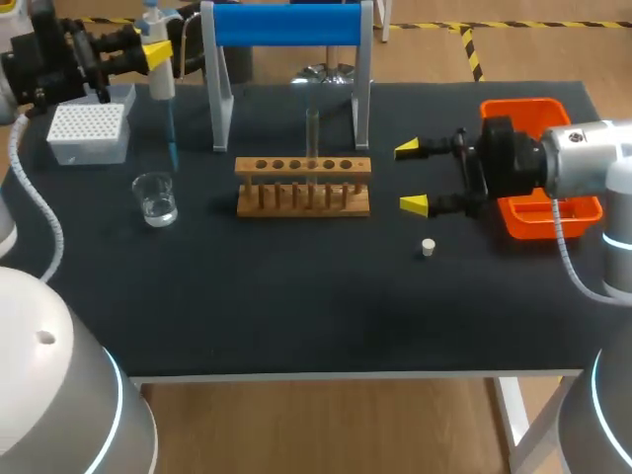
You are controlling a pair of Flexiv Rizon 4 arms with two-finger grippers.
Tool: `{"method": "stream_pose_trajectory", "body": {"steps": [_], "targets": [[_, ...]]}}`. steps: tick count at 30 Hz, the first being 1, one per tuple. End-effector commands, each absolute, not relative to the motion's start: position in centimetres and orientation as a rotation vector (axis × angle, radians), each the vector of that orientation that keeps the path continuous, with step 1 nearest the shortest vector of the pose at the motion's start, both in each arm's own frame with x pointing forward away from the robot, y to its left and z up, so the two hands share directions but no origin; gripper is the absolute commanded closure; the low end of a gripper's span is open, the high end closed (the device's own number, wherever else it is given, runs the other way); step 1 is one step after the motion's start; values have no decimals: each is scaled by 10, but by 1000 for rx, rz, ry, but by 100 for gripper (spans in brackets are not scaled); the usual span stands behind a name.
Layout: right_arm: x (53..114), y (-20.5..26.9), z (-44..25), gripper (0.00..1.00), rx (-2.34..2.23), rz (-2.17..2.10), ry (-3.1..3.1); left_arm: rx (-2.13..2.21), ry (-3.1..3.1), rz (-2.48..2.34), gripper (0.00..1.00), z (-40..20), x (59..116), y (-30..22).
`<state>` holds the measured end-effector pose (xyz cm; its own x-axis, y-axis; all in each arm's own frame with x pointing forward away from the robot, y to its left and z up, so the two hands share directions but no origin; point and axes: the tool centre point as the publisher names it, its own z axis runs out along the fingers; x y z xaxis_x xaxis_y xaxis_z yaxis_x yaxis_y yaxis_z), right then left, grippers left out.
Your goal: Invert the test tube, pick up the pipette, mount the tip to pipette, aspirate from beaker and dispense into the tube, eject the tip, return the pipette, and cap with the stopper.
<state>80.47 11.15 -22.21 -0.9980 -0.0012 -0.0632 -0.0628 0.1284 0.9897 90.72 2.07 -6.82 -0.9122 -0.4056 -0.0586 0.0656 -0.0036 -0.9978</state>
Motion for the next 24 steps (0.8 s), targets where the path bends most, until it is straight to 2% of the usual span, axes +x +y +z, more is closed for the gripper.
{"method": "stream_pose_trajectory", "body": {"steps": [1,24], "targets": [[804,111,-221,0,-66,2041,2326,-348,1937,-2006,100,-78,913,33],[804,111,-221,0,-66,2041,2326,-392,1888,-2017,100,-99,926,70]]}}
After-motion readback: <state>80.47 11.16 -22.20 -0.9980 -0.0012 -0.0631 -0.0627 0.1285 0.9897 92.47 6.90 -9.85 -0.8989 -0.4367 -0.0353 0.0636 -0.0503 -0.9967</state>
